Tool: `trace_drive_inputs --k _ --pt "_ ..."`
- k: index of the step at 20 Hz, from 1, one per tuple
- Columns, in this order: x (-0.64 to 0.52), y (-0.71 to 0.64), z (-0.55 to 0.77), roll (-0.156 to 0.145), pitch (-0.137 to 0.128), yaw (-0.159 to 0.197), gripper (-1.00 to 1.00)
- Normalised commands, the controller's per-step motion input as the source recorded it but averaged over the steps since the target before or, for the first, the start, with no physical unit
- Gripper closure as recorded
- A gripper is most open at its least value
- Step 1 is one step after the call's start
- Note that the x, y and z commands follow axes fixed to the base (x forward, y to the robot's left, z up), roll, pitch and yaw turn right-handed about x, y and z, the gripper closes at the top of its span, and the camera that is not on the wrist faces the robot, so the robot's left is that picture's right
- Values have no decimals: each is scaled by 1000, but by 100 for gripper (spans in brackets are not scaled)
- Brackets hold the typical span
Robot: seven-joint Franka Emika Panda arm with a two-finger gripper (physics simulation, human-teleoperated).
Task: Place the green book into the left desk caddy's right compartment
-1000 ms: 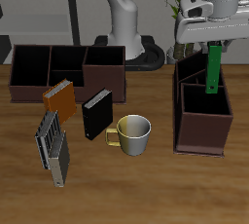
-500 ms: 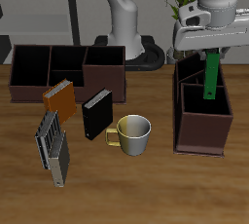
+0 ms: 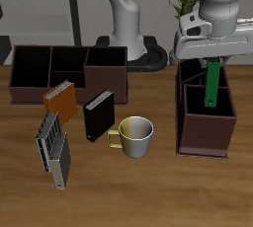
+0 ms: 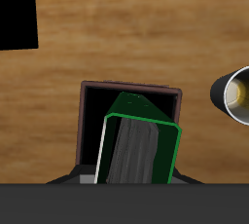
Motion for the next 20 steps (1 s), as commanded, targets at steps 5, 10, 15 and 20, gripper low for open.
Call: trace_drive_inputs --k 5,10,15,20 --pt "-3 58 -165 11 23 3 100" --pt "14 89 -178 6 26 9 100" --pt "56 93 -227 9 34 1 100" --pt "60 80 -289 2 42 3 100"
